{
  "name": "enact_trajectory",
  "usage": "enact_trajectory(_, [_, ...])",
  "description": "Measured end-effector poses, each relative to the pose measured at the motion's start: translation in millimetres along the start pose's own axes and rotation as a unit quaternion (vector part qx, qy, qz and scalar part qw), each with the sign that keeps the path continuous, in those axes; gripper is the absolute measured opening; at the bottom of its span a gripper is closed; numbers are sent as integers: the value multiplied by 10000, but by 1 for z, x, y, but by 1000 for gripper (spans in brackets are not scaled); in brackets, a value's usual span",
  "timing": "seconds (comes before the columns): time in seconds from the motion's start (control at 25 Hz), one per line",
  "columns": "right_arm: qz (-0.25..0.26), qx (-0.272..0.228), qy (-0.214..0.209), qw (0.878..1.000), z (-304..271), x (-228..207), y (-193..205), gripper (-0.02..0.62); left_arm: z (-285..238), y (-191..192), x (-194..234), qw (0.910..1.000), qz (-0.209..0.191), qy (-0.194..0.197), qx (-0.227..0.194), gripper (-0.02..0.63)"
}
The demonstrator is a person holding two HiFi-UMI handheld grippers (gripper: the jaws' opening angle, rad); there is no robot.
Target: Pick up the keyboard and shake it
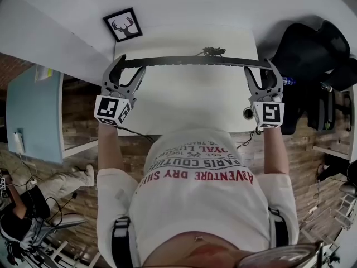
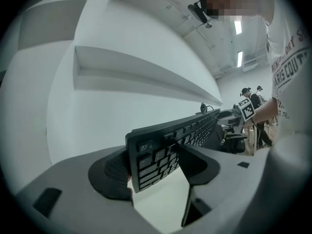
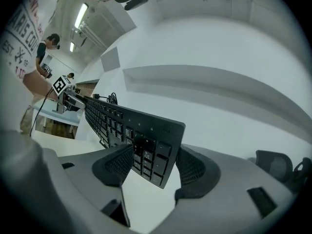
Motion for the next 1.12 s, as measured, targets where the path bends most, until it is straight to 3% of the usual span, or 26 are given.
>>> enact_trajectory(0.12, [352,-748,335,9960,2,1,-33,281,1,1,6,9999,72,37,-104,293])
enact_trajectory(0.2, [488,-990,537,9924,5,3,-44,281,1,4,9,9998,116,62,-168,295])
enact_trajectory(0.4, [643,-1006,879,9889,17,9,-51,281,5,7,14,9993,160,148,-293,298])
enact_trajectory(0.56, [748,-867,921,9891,22,14,-47,281,7,5,16,9993,145,189,-303,299])
enact_trajectory(0.8, [459,-729,612,9944,21,13,-43,281,8,1,10,9997,63,146,-174,299])
enact_trajectory(1.0, [296,-211,137,9992,13,17,-25,279,12,13,7,9998,162,39,70,299])
enact_trajectory(1.12, [-104,235,-138,9996,9,17,0,281,15,19,0,9993,171,-61,313,299])
Point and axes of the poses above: the fingertips, and each gripper's own axes: z backward along the fingers, x to its left, y out of its underside, the point moved 1 cm from there along z, backward along the fingers, and after that the axes turned 4 degrees about z, right-handed, at the moved point
